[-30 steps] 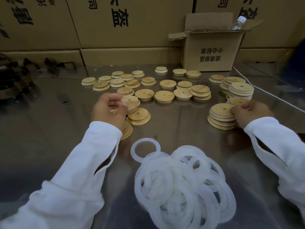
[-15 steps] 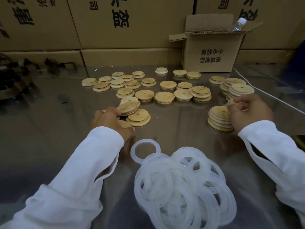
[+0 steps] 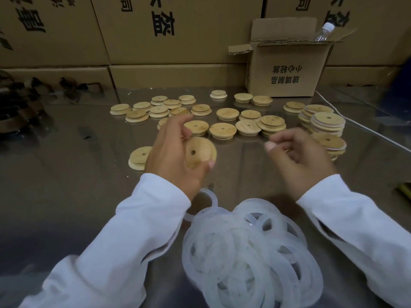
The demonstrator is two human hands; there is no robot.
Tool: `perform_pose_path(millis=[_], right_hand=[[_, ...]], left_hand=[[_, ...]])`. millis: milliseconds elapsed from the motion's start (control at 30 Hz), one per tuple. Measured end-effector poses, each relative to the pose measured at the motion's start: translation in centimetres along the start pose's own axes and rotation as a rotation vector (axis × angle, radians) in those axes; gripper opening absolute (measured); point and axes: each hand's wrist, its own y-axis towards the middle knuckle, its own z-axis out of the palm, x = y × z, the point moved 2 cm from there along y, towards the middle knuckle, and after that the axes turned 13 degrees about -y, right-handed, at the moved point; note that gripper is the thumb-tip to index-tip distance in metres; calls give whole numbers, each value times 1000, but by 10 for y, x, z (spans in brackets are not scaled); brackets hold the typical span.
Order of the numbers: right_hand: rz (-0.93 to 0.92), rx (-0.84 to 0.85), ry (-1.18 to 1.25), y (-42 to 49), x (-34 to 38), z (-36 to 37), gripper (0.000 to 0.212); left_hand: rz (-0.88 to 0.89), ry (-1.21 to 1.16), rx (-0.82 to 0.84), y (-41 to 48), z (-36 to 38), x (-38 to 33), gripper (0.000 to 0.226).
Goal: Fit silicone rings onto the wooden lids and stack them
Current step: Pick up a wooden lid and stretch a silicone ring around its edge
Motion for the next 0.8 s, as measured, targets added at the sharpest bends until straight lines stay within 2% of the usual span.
perform_pose_path(millis=[100, 133, 233, 267, 367, 433, 467, 533, 600, 667, 733, 800], right_hand=[[18, 368, 243, -16, 15, 18, 37], [18, 444, 303, -20, 17, 22, 37], [9, 459, 367, -22, 18, 25, 5], [17, 440, 368, -21, 16, 24, 5], [18, 413, 347, -21, 16, 23, 6], [-21, 420, 358, -23, 19, 23, 7], [-39, 426, 371, -24, 20, 24, 8], [-55, 438, 383, -27, 22, 25, 9], [-57, 451, 388, -29, 25, 28, 9], [-45, 456, 384, -30, 24, 30, 9], [-17, 432, 336, -29, 22, 32, 10], [0, 382, 230, -27, 19, 32, 8]], left_hand=[[240, -40, 176, -11, 12, -12, 81], [302, -32, 213, -14, 15, -15, 79], [394, -56, 279, -18, 19, -21, 77], [390, -90, 296, -17, 20, -21, 77], [150, -292, 220, -10, 15, -19, 79], [-78, -421, 116, -4, 9, -12, 61], [-194, -491, 115, -1, 7, -7, 52], [-380, -597, 247, 1, 5, 1, 43], [-456, -643, 380, -1, 5, 6, 34], [-458, -705, 403, -3, 6, 8, 30], [-466, -774, 340, -1, 5, 10, 26], [-494, -851, 209, 4, 1, 11, 18]])
